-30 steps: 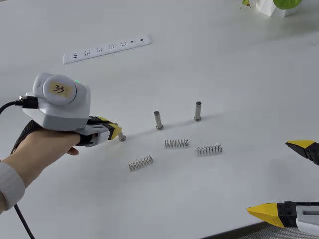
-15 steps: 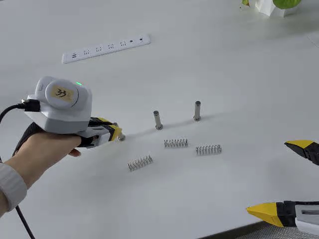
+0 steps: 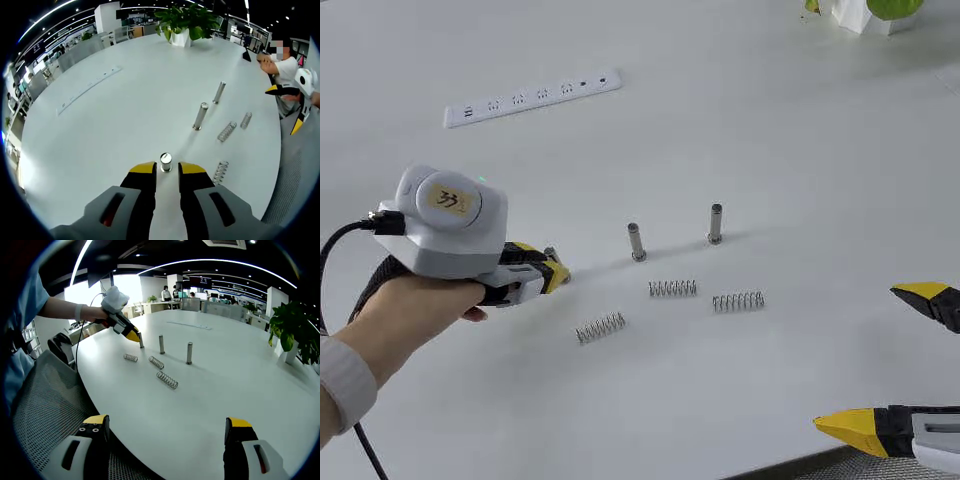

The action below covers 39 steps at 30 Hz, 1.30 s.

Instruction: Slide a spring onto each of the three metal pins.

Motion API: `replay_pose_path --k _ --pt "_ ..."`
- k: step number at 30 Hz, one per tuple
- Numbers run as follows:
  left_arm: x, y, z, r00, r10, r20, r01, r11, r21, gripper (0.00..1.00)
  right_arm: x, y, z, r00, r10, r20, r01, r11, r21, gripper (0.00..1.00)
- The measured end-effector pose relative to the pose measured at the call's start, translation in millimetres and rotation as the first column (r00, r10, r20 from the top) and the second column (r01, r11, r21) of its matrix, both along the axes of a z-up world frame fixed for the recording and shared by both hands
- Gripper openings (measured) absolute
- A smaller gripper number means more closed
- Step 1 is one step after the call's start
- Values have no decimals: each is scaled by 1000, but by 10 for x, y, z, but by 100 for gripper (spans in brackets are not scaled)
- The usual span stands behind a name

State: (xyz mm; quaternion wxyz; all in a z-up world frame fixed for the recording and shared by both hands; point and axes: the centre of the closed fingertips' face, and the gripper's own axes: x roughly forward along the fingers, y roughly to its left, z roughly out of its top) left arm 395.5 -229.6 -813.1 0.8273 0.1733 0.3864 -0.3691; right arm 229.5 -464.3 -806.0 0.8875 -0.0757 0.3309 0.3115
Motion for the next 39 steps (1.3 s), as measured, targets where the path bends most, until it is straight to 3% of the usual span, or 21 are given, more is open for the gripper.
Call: replay_pose_path --k 2,6,10,15,21,22,23,25,29,39 --pt "7 12 -9 1000 3 7 -3 1000 6 22 2 -2 2 1000 0 1 0 1000 -1 96" --pt "-5 -1 -12 1000 4 9 -4 1000 -10 26 -1 -4 1 1000 0 1 0 1000 -1 96" --pt "1 2 -36 1000 -1 27 1 1000 0 42 -4 -8 -4 1000 1 -1 -1 1000 -2 96" --pt "-2 -23 -32 999 3 39 -2 1000 -27 54 -3 -13 3 1000 1 1 -1 1000 -2 96" --pt "-19 -54 -33 998 7 59 -3 999 -54 76 4 -19 9 1000 1 6 -1 1000 -3 97" --pt "8 -32 -29 996 12 88 -8 999 -41 80 1 -19 8 1000 1 6 -1 1000 -3 97" --pt "6 -43 -23 995 5 96 0 999 -49 86 5 -21 9 1000 1 6 -1 1000 -4 97" --pt "3 -41 -14 996 19 93 -13 998 -67 93 6 -22 13 1000 2 10 -2 1000 -4 98" --pt "-44 -47 -27 997 9 76 -2 996 -85 99 17 -28 18 1000 1 15 -1 1000 -6 99" --pt "-105 -5 3 998 30 60 -22 993 -120 99 67 -30 46 1000 6 26 -6 1000 -9 99"
